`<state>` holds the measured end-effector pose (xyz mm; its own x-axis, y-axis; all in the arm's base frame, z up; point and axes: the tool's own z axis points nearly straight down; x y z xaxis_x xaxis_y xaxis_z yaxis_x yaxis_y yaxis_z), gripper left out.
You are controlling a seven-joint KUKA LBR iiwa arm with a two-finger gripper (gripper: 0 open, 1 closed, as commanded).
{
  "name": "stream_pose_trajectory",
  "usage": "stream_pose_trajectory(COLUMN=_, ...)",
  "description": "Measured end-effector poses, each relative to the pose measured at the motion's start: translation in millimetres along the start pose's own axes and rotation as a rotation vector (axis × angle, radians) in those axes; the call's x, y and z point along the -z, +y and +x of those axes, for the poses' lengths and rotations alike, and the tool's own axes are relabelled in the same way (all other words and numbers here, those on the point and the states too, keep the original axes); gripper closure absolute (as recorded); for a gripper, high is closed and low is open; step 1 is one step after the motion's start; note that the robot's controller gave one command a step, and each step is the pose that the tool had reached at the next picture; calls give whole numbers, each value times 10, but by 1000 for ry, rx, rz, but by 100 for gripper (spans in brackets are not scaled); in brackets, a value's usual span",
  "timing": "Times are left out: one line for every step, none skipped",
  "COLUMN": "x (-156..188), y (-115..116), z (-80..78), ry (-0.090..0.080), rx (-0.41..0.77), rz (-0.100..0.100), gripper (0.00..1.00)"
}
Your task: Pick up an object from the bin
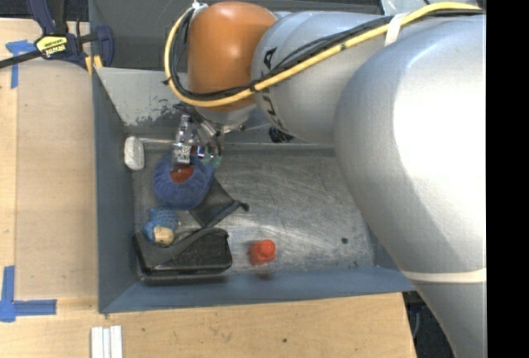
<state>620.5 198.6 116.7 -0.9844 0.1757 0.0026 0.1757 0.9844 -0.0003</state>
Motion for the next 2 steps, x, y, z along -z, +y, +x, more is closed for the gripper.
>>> stream_pose_trajectory(x=921, y=89, z=-69, ry=-12, rx=-6, rz=-5, gripper=100)
stream_pose_trajectory(x=864, y=77, z=-54, ry=-5, rx=-7, rz=-1, gripper=100)
